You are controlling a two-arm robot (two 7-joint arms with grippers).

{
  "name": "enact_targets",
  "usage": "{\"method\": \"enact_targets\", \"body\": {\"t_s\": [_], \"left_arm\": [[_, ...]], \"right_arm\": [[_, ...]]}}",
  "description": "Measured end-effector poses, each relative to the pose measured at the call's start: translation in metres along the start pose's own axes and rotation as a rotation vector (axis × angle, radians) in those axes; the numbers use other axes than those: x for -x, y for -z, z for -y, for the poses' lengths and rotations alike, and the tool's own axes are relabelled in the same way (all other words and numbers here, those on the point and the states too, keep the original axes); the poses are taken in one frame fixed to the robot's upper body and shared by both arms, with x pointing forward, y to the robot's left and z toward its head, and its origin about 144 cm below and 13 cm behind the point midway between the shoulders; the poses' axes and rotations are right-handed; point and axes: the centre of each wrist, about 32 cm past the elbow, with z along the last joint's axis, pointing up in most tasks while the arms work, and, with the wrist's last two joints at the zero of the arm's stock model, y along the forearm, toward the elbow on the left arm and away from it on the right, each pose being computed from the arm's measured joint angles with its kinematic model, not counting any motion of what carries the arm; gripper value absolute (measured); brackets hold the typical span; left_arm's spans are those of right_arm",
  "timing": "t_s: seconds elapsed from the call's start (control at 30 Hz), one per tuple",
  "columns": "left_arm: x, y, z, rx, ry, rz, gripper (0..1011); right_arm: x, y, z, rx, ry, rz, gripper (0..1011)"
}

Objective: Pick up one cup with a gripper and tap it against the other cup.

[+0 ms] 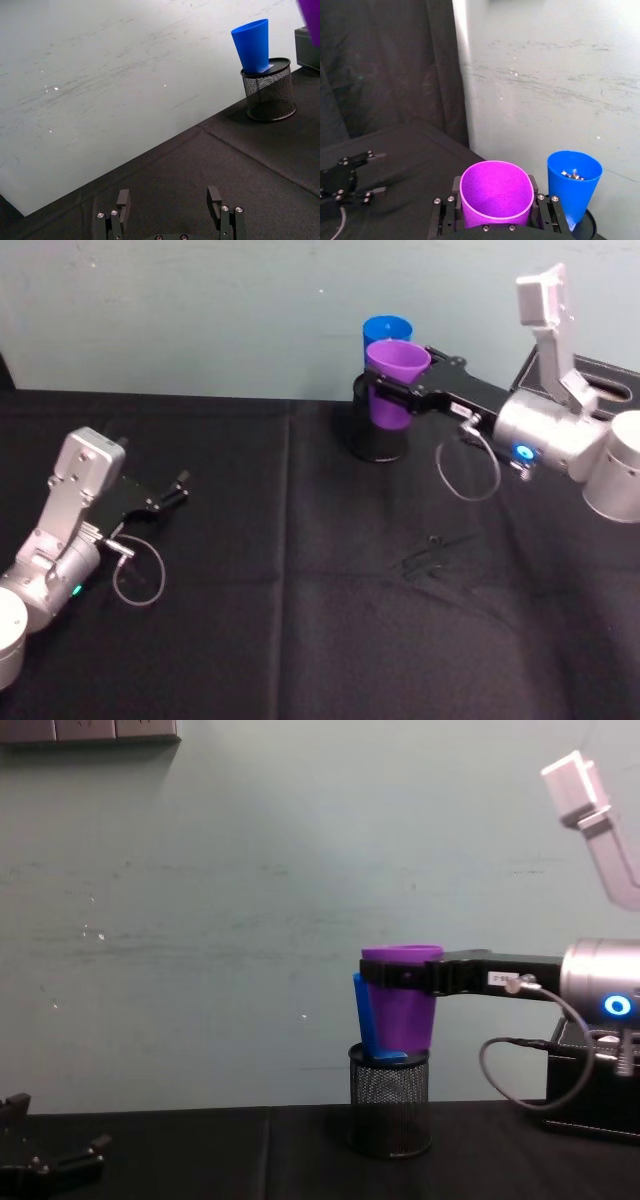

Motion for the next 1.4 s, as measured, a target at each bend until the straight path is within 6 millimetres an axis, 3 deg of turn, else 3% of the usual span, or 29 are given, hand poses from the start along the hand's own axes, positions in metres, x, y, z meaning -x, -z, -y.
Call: {"method": "enact_targets", "body": {"t_s": [0.3,0.7,1.4], "left_arm": [[0.000,0.000,0.000,0.000,0.000,0.000,1004],[0.000,0.000,0.000,0.000,0.000,0.000,1005],[0.000,0.000,0.000,0.000,0.000,0.000,1005]], "right_arm": [[-0.017,0.004,-0.024,-0.005,0.023,-0.007,732],[-0.030,0.006,-0.041,-0.021,0.044,-0.007,732],[-0.033,0.006,-0.050,-0.041,0.062,0.011,731]]}}
